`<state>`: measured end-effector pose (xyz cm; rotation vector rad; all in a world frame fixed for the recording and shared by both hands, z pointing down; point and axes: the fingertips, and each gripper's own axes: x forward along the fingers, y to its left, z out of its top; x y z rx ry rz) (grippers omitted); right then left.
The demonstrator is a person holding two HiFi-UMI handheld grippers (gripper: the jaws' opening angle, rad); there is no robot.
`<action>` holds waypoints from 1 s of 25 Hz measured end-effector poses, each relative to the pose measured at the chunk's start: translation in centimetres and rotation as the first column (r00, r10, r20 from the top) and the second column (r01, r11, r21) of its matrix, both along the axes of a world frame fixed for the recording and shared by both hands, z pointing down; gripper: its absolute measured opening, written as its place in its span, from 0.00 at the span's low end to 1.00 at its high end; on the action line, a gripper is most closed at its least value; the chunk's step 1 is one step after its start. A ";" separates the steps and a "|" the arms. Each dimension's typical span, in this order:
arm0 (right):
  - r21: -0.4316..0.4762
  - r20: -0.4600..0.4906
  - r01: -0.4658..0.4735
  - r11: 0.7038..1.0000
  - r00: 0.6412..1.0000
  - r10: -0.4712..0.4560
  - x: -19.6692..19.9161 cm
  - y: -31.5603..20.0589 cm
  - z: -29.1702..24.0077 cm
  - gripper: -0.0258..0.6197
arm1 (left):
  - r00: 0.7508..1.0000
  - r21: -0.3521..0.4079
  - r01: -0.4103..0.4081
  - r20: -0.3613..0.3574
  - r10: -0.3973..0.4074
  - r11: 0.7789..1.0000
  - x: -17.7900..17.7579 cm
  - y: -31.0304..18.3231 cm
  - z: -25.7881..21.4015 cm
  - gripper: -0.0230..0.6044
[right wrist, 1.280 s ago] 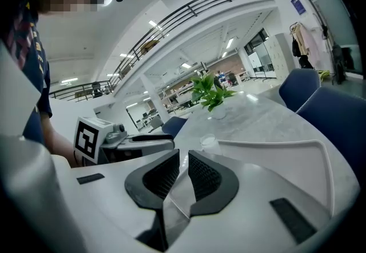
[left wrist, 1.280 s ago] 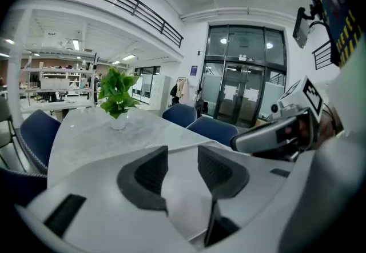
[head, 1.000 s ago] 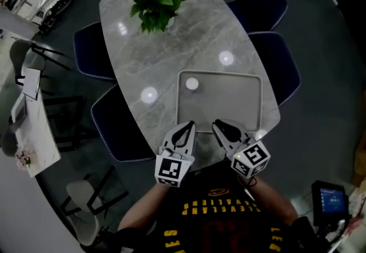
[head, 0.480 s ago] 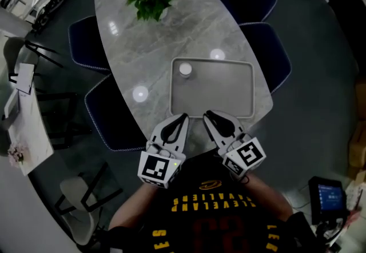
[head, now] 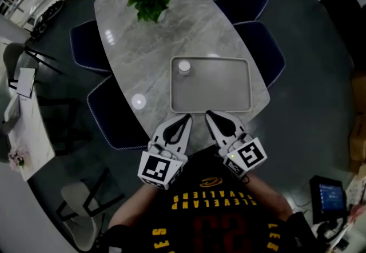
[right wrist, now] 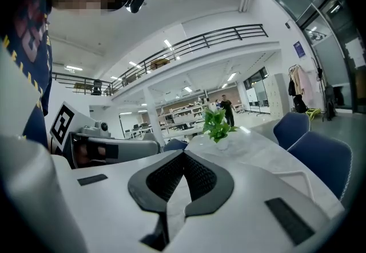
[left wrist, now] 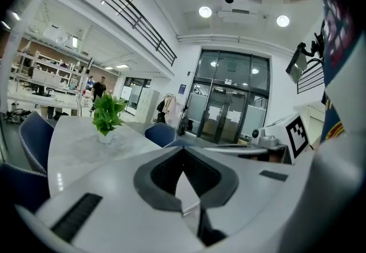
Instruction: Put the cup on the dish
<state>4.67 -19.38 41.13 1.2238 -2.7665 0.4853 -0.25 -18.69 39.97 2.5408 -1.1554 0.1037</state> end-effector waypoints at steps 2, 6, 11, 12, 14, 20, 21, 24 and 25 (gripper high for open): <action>0.015 -0.014 -0.011 1.000 1.000 0.011 -0.1 0.5 -0.4 0.05 | 1.000 0.007 -0.007 -0.010 0.007 1.000 -0.1 0.5 -0.6 0.04; 0.049 -0.029 -0.034 0.998 0.999 0.036 -0.1 1.1 -1.2 0.05 | 1.000 0.019 -0.029 -0.009 0.029 0.999 -0.2 1.3 -1.4 0.04; 0.068 -0.043 -0.056 0.996 0.997 0.059 -0.4 2.1 -1.8 0.05 | 0.999 0.030 -0.046 -0.013 0.046 0.998 -0.6 2.3 -1.8 0.04; 0.075 -0.049 -0.057 0.996 0.997 0.061 -0.5 2.4 -2.0 0.05 | 0.999 0.033 -0.049 -0.014 0.050 0.998 -0.7 2.6 -2.0 0.04; 0.083 -0.058 -0.062 0.995 0.996 0.067 -0.7 2.8 -2.3 0.05 | 0.998 0.042 -0.052 -0.017 0.053 0.998 -1.0 3.0 -2.4 0.04; 0.107 -0.062 -0.096 0.990 0.993 0.103 -1.2 4.0 -2.8 0.05 | 0.998 0.065 -0.051 -0.018 0.052 0.997 -2.2 3.8 -3.0 0.04; 0.113 -0.064 -0.099 0.989 0.992 0.107 -1.3 4.1 -2.9 0.05 | 0.998 0.071 -0.054 -0.016 0.055 0.996 -2.4 4.0 -2.9 0.04; 0.129 -0.069 -0.099 0.987 0.992 0.108 -1.6 4.5 -3.1 0.05 | 0.998 0.097 -0.056 -0.003 0.057 0.994 -2.8 4.4 -2.6 0.04; 0.135 -0.068 -0.098 0.986 0.992 0.108 -1.7 4.6 -3.3 0.05 | 0.998 0.097 -0.057 -0.004 0.057 0.994 -2.9 4.6 -2.7 0.04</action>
